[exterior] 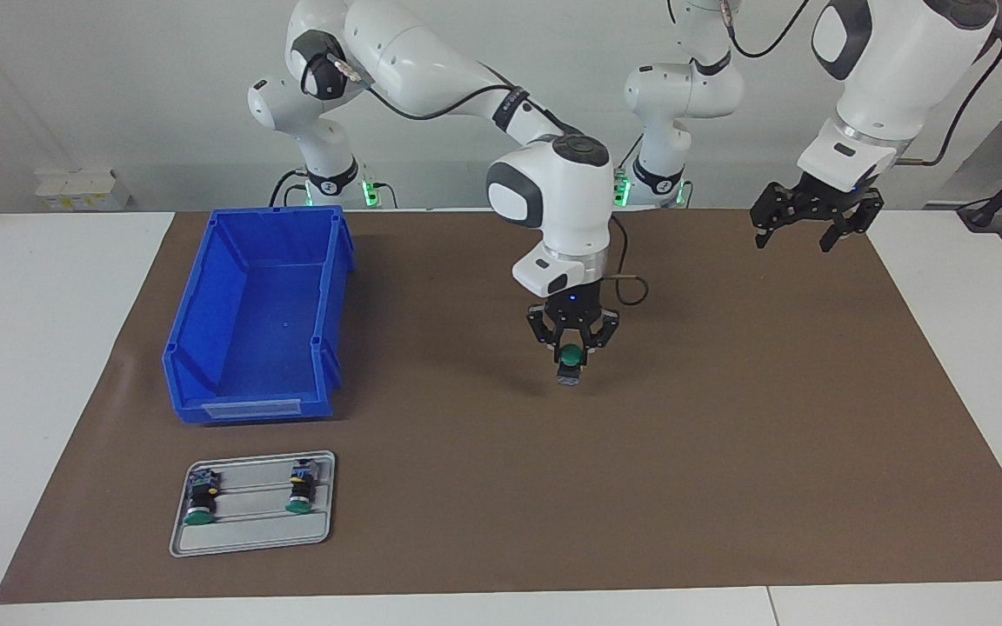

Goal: Place and press button with both arms
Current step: 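Carry the green button over the blue bin with the right gripper, then lower the button into the blue bin and open the right gripper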

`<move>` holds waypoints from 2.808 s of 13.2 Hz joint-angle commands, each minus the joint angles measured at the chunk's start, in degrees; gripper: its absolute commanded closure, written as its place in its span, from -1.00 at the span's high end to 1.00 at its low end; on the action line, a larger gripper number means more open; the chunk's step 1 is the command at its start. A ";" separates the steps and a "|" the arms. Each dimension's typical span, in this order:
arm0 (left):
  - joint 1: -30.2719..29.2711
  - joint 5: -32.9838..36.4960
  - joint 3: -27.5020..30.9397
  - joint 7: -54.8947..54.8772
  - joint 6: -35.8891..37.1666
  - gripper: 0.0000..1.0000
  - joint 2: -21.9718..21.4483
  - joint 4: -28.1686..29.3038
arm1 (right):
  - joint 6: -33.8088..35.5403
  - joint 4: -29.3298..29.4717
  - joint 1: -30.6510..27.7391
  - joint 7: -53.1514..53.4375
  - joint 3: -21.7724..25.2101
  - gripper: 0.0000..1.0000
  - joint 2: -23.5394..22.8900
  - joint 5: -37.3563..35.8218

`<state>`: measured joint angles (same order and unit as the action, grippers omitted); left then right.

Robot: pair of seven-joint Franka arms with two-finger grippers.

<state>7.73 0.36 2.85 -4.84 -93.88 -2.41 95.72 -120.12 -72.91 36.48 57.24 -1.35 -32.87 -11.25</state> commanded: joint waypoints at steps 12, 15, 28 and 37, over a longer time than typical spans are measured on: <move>-0.53 -0.71 -0.22 0.18 0.19 1.00 -1.63 1.67 | 3.05 -28.95 -26.62 -1.16 -0.59 -1.00 30.84 7.56; -0.53 -0.62 -0.22 0.18 0.19 1.00 -1.63 1.67 | 3.14 -30.97 -31.19 -5.53 -0.59 -1.00 31.89 7.65; -0.53 -0.71 -0.22 0.18 0.19 1.00 -1.63 1.67 | -7.91 -46.26 -38.67 -61.27 -0.50 -1.00 31.73 8.78; -0.53 -0.62 -0.22 0.18 0.19 1.00 -1.63 1.67 | -18.92 -47.24 -39.82 -68.32 -0.50 -1.00 23.29 11.25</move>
<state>7.73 0.35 2.85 -4.84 -93.88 -2.41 95.72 -137.53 -119.29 -2.36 -8.86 -1.17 -9.59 -1.63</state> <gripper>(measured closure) 0.000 0.586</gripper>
